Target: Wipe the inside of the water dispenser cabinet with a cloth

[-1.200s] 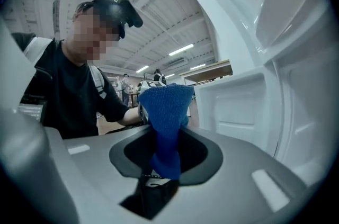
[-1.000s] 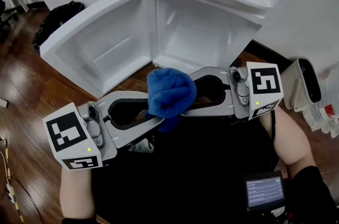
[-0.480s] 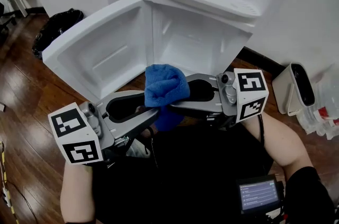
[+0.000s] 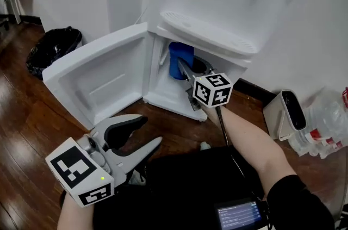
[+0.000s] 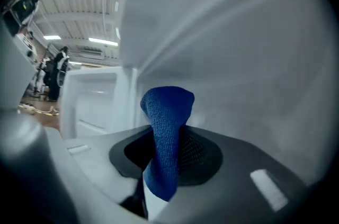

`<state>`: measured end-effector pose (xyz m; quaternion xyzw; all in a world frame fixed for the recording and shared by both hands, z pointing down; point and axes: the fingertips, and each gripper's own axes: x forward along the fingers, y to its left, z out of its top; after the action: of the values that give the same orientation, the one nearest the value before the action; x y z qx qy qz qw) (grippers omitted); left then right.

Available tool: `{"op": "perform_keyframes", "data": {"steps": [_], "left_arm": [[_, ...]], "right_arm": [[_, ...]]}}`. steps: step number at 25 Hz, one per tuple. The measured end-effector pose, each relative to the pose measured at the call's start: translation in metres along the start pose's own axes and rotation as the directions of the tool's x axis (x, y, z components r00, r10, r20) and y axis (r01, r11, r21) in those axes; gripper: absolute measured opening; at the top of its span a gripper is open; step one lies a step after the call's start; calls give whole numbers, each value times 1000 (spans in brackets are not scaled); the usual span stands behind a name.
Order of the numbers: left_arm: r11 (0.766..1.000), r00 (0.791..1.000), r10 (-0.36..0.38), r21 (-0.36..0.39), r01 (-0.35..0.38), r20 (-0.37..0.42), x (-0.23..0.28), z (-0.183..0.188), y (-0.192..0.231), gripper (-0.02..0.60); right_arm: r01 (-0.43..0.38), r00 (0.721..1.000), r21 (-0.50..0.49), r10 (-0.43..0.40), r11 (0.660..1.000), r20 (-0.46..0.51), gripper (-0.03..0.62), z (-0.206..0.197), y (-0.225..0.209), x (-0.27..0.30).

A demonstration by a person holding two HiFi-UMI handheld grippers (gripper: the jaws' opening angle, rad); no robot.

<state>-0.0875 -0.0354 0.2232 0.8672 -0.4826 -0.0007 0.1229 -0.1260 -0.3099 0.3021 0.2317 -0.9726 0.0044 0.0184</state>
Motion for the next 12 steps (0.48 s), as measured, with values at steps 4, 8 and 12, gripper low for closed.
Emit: {"op": "perform_keyframes", "data": {"steps": [4,8,12], "left_arm": [[996,996,-87,33,87,-15,5,-5,-18,183],[996,997,-79,27,80,-15,7,-8,-15,176],[996,995,-75,45,78,-64,8,-16,-13,169]], "right_arm": [[242,966,12,-242,970,96,101,5,-52,29],[302,938,38,-304,952,166,101,28,-69,60],[253,951,36,-255,967,172,98,29,-62,74]]}}
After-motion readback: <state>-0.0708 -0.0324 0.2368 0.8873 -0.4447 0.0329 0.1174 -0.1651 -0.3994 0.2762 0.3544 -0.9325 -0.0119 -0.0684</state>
